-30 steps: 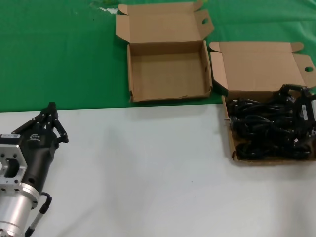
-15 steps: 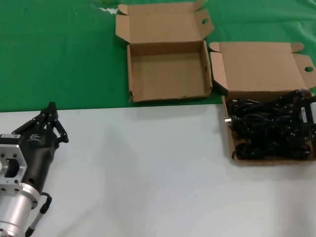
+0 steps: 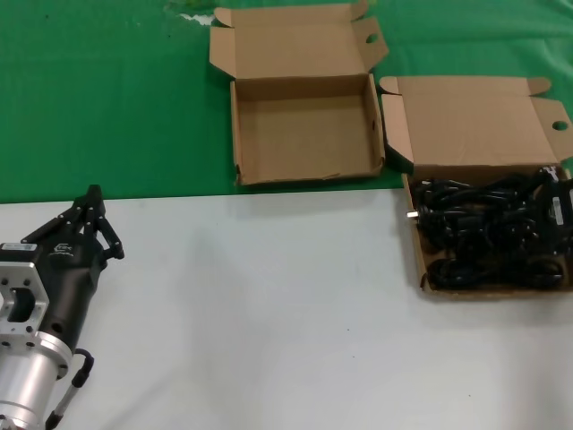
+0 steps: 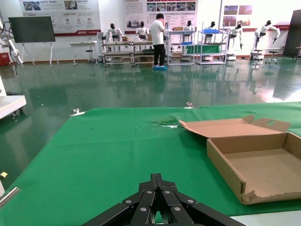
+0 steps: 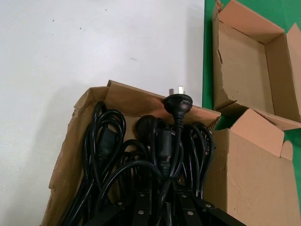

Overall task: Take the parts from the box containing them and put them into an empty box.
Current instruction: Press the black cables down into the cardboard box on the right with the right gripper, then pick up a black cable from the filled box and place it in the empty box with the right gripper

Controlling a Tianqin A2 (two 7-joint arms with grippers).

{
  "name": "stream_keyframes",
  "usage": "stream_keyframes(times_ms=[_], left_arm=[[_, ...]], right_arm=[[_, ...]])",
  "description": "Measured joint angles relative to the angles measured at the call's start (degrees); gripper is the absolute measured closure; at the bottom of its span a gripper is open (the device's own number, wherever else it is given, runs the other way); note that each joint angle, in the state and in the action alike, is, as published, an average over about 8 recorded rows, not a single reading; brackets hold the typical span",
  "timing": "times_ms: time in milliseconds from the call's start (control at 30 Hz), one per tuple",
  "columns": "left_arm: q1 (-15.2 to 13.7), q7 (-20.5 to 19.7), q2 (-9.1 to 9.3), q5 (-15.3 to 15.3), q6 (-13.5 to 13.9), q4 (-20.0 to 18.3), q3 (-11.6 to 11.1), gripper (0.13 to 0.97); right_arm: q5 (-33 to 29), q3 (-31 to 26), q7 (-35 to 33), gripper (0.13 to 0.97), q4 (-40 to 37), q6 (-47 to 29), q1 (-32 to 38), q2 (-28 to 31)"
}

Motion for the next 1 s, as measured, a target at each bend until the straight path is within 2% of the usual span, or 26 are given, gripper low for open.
stream_keyframes(times_ms=[200, 633, 1000], left_arm=[[0.0, 0.0, 0.0, 0.0, 0.0, 0.0, 0.0, 0.958], [0.0, 0.0, 0.0, 0.0, 0.0, 0.0, 0.0, 0.958], [0.0, 0.0, 0.0, 0.0, 0.0, 0.0, 0.0, 0.958]], right_arm=[[0.22, 0.32, 0.8, 0.895, 0.95, -0.61, 0.0, 0.64], [1.12, 1.48, 4.11, 0.895, 2.98, -2.59, 3.54, 0.95], [1.7, 2.29, 5.93, 0.895, 3.54, -0.13, 6.93, -2.72]])
